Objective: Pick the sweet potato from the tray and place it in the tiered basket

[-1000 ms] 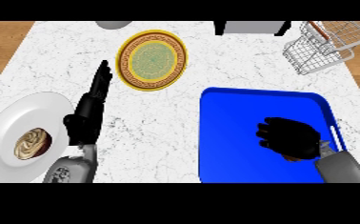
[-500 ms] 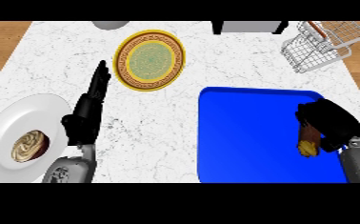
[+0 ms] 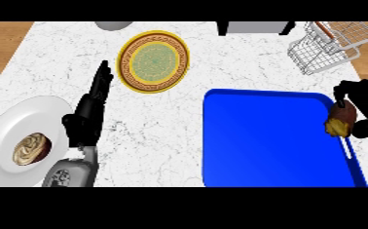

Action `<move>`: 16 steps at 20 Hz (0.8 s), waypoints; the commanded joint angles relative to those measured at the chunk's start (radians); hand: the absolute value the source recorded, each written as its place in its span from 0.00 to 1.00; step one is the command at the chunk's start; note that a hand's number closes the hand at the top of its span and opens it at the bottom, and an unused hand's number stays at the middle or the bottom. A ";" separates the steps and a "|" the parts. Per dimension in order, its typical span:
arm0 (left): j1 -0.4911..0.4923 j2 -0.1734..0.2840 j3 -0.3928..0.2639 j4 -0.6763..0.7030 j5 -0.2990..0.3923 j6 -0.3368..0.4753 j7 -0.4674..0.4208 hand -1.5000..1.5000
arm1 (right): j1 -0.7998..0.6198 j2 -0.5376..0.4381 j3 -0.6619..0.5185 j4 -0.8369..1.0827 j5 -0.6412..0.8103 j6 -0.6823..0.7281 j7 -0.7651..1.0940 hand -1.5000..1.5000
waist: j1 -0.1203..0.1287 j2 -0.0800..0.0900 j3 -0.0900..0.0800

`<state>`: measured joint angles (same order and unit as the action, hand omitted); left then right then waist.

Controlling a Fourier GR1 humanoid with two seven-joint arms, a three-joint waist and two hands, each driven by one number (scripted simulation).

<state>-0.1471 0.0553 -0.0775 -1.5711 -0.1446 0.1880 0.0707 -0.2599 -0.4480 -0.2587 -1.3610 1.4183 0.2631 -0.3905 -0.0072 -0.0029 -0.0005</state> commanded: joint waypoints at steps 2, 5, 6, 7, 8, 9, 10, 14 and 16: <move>0.013 0.017 0.016 0.004 0.007 -0.013 0.000 0.50 | -0.039 -0.029 -0.104 -0.246 -0.117 0.192 0.051 1.00 | -0.014 -0.006 -0.001; 0.025 0.003 -0.010 -0.022 0.001 -0.016 0.003 0.50 | -0.109 -0.123 -0.216 -0.244 -0.206 0.257 0.013 1.00 | -0.002 -0.002 0.000; 0.028 -0.033 -0.032 0.013 -0.047 0.038 -0.033 0.50 | -0.137 -0.103 -0.220 -0.293 -0.231 0.334 0.054 1.00 | -0.006 -0.002 -0.001; 0.060 -0.018 -0.044 -0.051 -0.026 0.003 -0.003 0.50 | -0.158 -0.171 -0.275 -0.278 -0.262 0.379 0.032 1.00 | -0.001 -0.004 -0.001; -0.041 -0.024 -0.006 0.032 -0.027 0.021 -0.008 0.50 | -0.129 -0.129 -0.252 -0.344 -0.266 0.404 0.064 1.00 | -0.006 0.000 0.000; 0.029 0.014 -0.002 -0.037 0.003 -0.025 0.012 0.50 | -0.170 -0.163 -0.297 -0.359 -0.301 0.468 0.074 1.00 | -0.002 -0.003 -0.001; 0.005 -0.005 0.001 0.007 -0.001 -0.009 -0.016 0.50 | -0.214 -0.239 -0.341 -0.287 -0.318 0.491 0.051 1.00 | 0.000 0.000 -0.001; -0.011 -0.026 0.003 0.052 -0.011 0.008 -0.043 0.50 | -0.353 -0.274 -0.349 -0.252 -0.363 0.605 0.133 1.00 | 0.006 0.002 -0.001; -0.025 -0.047 -0.020 0.073 -0.040 0.028 -0.045 0.50 | -0.417 -0.263 -0.350 -0.148 -0.382 0.574 0.154 1.00 | 0.010 0.004 0.000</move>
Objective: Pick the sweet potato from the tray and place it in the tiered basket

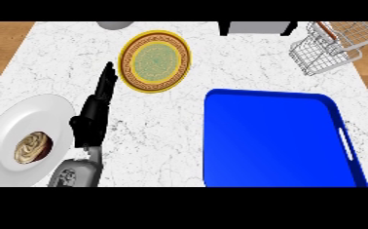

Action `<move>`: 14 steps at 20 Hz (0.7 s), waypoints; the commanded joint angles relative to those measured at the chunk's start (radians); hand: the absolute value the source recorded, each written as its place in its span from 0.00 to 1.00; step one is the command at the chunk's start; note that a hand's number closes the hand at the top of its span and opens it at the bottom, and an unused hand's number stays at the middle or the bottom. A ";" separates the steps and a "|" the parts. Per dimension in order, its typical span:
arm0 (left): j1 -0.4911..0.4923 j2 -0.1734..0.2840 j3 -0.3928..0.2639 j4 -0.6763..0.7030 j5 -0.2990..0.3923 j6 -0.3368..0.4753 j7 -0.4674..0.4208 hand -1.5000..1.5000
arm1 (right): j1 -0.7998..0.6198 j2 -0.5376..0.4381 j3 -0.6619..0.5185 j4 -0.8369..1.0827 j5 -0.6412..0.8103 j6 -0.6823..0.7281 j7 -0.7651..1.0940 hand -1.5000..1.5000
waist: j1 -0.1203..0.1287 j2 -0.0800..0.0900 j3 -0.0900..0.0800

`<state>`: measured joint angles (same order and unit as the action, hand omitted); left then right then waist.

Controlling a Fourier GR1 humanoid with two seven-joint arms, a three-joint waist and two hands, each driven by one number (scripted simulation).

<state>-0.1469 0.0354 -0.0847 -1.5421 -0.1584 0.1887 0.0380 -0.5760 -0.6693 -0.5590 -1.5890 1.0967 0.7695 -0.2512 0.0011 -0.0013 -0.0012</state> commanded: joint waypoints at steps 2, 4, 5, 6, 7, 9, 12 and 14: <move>0.019 -0.032 -0.032 -0.011 -0.006 0.007 -0.015 0.50 | -0.163 0.025 -0.062 0.108 -0.097 0.113 0.099 1.00 | 0.011 0.001 0.000; -0.036 -0.013 0.000 0.051 -0.018 0.013 -0.019 0.50 | -0.225 0.025 -0.074 0.178 -0.130 0.134 0.129 1.00 | 0.009 0.003 0.000; 0.002 -0.011 -0.015 0.004 -0.006 -0.005 -0.008 0.50 | -0.249 0.013 -0.056 0.224 -0.127 0.106 0.136 1.00 | 0.014 0.003 0.001; 0.026 0.013 0.009 -0.016 0.019 -0.030 -0.014 0.50 | -0.212 0.038 -0.034 0.200 -0.123 0.055 0.144 1.00 | 0.009 0.002 0.001; -0.030 0.009 0.020 0.005 0.020 -0.029 0.023 0.50 | -0.220 -0.012 -0.025 0.267 -0.123 0.016 0.107 1.00 | 0.007 0.003 0.001; -0.032 -0.009 0.009 0.061 -0.007 -0.005 -0.040 0.50 | -0.322 0.024 0.042 0.297 -0.095 0.004 0.191 1.00 | 0.012 0.005 0.000; 0.070 -0.009 -0.025 -0.076 -0.001 -0.018 0.007 0.50 | -0.312 -0.011 0.040 0.422 -0.088 -0.121 0.137 1.00 | 0.018 0.004 0.001; -0.046 0.038 0.049 -0.029 0.038 -0.055 0.051 0.50 | -0.336 -0.059 0.078 0.493 -0.044 -0.177 0.106 1.00 | 0.018 0.007 0.001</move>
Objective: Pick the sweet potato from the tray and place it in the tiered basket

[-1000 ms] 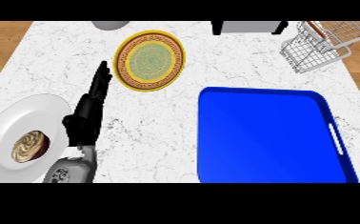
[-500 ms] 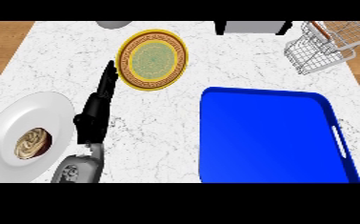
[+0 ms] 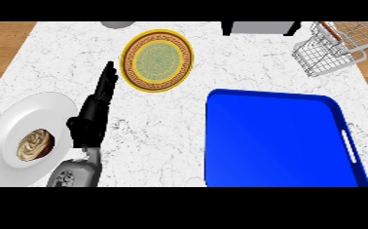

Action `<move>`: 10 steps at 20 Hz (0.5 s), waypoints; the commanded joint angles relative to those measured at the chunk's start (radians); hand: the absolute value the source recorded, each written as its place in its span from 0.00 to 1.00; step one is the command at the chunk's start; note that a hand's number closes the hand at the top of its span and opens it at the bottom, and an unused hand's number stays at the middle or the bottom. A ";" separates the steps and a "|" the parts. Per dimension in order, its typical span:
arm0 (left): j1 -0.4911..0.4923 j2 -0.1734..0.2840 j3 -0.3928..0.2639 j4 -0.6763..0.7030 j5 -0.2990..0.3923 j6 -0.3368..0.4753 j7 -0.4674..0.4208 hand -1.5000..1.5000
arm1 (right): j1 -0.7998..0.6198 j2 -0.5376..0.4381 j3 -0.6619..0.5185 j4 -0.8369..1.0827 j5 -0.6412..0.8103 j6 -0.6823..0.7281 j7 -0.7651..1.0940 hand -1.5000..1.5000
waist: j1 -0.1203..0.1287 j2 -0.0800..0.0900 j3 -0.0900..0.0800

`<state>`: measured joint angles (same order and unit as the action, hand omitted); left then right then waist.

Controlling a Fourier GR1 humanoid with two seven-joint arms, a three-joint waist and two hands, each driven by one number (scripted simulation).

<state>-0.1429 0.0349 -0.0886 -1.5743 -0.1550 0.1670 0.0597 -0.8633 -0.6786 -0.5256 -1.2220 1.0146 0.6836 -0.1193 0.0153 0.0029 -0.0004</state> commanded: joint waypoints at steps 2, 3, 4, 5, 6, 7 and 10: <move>-0.013 0.021 0.023 0.020 0.016 -0.027 -0.017 0.50 | -0.102 -0.069 0.055 0.272 0.060 -0.169 -0.051 1.00 | 0.010 0.005 0.000; -0.031 -0.004 0.008 0.008 -0.004 0.002 0.009 0.50 | -0.090 -0.066 0.062 0.306 0.062 -0.215 -0.080 1.00 | 0.007 0.004 0.001; -0.005 0.007 0.014 0.017 0.006 -0.013 -0.023 0.50 | -0.094 -0.069 0.079 0.348 0.083 -0.263 -0.104 1.00 | 0.011 0.006 0.001; 0.026 -0.032 -0.042 -0.020 -0.033 0.018 0.008 0.50 | -0.120 -0.063 0.102 0.343 0.096 -0.265 -0.081 1.00 | 0.010 0.003 0.001; -0.002 -0.010 -0.005 0.038 -0.019 0.005 -0.026 0.50 | -0.127 -0.079 0.092 0.429 0.100 -0.317 -0.123 1.00 | 0.012 0.007 0.001; -0.038 0.018 0.037 0.033 0.028 -0.033 -0.009 0.50 | -0.137 -0.036 0.127 0.419 0.122 -0.342 -0.089 1.00 | 0.011 0.006 0.000; -0.027 -0.002 0.019 0.033 -0.005 -0.001 -0.015 0.50 | -0.135 -0.058 0.141 0.485 0.148 -0.421 -0.124 1.00 | 0.005 0.004 0.000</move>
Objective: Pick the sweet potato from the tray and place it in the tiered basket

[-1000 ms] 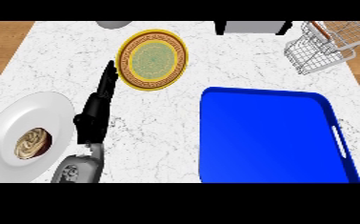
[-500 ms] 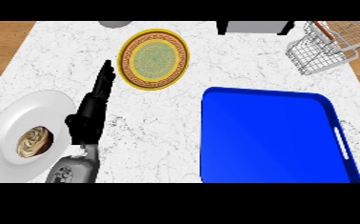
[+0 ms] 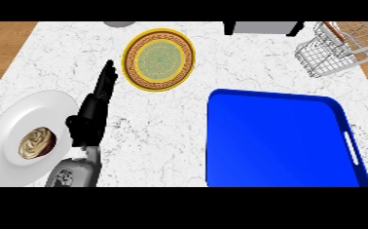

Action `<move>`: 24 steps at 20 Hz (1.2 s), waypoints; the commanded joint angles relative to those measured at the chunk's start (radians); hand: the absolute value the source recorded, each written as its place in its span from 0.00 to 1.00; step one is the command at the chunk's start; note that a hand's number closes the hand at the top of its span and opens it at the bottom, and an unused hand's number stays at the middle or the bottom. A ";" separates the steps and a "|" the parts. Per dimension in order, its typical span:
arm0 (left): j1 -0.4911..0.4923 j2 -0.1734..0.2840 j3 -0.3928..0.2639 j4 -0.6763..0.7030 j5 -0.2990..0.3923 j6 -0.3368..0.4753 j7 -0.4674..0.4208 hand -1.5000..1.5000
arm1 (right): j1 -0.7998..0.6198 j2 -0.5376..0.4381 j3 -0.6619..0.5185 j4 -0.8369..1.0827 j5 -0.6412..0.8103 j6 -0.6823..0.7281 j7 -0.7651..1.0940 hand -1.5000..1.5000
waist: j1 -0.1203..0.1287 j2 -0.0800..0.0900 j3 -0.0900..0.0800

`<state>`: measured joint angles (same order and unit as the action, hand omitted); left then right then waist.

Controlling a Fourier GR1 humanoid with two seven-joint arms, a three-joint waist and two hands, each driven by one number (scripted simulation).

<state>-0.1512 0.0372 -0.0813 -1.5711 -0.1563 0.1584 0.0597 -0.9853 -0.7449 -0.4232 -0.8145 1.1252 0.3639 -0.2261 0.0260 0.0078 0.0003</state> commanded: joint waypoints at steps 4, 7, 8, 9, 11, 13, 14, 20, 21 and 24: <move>0.014 -0.033 -0.038 -0.011 -0.030 0.022 -0.016 0.50 | -0.058 -0.034 -0.072 0.278 -0.019 -0.079 0.015 1.00 | 0.013 0.005 0.001; -0.055 -0.015 0.005 0.049 -0.015 0.015 -0.013 0.50 | -0.068 -0.028 -0.116 0.365 -0.059 -0.085 0.009 0.00 | 0.007 0.010 0.002; 0.001 -0.022 -0.020 0.016 -0.006 -0.003 -0.029 0.50 | -0.095 -0.024 -0.122 0.389 -0.069 -0.086 0.008 0.00 | 0.016 0.007 0.001; -0.019 -0.011 0.004 0.040 0.001 -0.002 -0.040 0.50 | -0.148 -0.053 -0.136 0.404 -0.088 -0.037 0.009 0.00 | 0.015 0.008 0.001; -0.042 -0.001 0.011 0.021 -0.011 0.005 0.013 0.50 | -0.151 -0.032 -0.162 0.421 -0.124 -0.026 0.014 0.00 | 0.006 0.004 0.001; -0.032 -0.002 0.008 0.034 -0.005 -0.005 -0.005 0.50 | -0.170 -0.063 -0.201 0.462 -0.151 -0.034 0.022 0.00 | 0.012 0.007 0.001; -0.004 -0.023 -0.015 0.015 -0.019 0.013 -0.026 0.50 | -0.161 -0.053 -0.237 0.463 -0.183 -0.068 0.019 0.00 | 0.014 0.006 0.002; -0.016 -0.009 0.016 0.075 0.001 -0.004 -0.069 0.50 | -0.150 -0.181 -0.381 0.505 -0.287 -0.128 0.088 0.00 | 0.003 0.011 0.002; 0.026 -0.033 -0.028 0.024 -0.028 0.017 -0.069 0.50 | -0.151 -0.236 -0.382 0.525 -0.279 -0.109 0.104 0.00 | 0.019 0.013 0.003; 0.000 0.000 0.019 0.014 0.009 -0.008 -0.027 0.50 | -0.108 -0.317 -0.447 0.573 -0.334 -0.056 0.120 0.00 | 0.006 0.011 0.004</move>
<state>-0.1611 0.0203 -0.0849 -1.5510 -0.1669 0.1643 0.0333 -1.1288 -0.9677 -0.8020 -0.2905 0.8425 0.2787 -0.1292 0.0370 0.0182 0.0029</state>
